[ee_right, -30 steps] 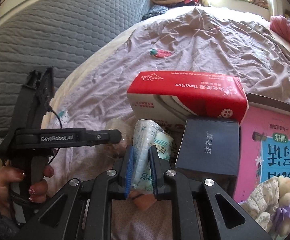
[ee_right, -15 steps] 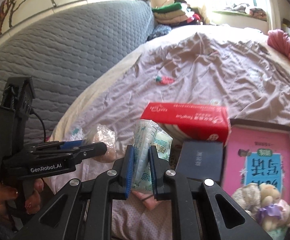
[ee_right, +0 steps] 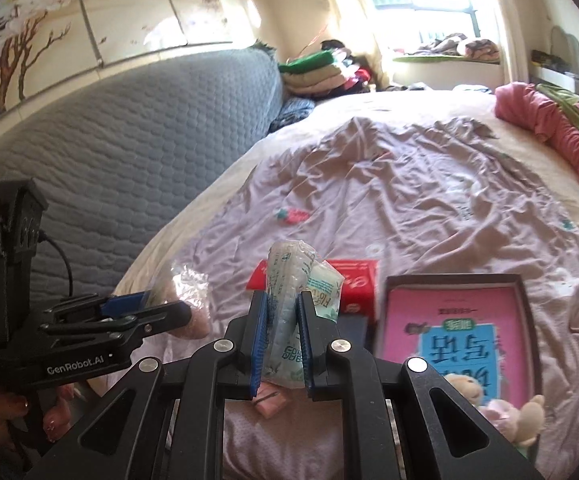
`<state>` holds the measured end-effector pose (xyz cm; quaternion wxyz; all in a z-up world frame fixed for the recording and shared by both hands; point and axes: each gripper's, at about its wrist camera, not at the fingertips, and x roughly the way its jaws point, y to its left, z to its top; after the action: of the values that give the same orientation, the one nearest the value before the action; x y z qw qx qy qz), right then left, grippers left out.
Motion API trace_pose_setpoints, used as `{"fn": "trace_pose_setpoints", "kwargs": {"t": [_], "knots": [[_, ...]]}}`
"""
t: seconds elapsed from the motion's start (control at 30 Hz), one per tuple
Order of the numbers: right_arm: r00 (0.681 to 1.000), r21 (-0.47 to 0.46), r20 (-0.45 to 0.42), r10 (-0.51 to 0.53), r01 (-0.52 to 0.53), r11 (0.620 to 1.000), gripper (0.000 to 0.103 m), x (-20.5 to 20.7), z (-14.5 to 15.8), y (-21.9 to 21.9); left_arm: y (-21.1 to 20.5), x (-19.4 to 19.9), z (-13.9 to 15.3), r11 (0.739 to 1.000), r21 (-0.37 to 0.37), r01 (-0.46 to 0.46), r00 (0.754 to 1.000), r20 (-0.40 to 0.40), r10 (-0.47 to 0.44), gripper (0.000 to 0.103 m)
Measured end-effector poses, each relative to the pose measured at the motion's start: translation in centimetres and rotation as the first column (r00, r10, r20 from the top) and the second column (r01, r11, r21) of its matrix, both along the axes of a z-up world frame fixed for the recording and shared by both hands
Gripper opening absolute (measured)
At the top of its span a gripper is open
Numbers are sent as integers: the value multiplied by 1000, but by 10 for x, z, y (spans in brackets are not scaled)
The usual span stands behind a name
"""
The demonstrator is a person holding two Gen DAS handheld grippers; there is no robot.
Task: Organize soft objects
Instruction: 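Lift the plastic bag and tissue pack with both grippers and carry them over the tray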
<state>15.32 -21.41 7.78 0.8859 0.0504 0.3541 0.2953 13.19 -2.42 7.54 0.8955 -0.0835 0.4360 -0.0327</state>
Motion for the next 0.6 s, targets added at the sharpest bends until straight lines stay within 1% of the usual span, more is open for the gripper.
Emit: {"fn": "trace_pose_setpoints", "kwargs": {"t": [0.3, 0.6], "knots": [[999, 20, 24, -48, 48, 999, 16, -4, 11, -35, -32, -1, 11, 998, 39, 38, 999, 9, -39, 44], [994, 38, 35, -106, 104, 994, 15, -6, 14, -76, -69, 3, 14, 995, 57, 87, 996, 9, -88, 44]]}}
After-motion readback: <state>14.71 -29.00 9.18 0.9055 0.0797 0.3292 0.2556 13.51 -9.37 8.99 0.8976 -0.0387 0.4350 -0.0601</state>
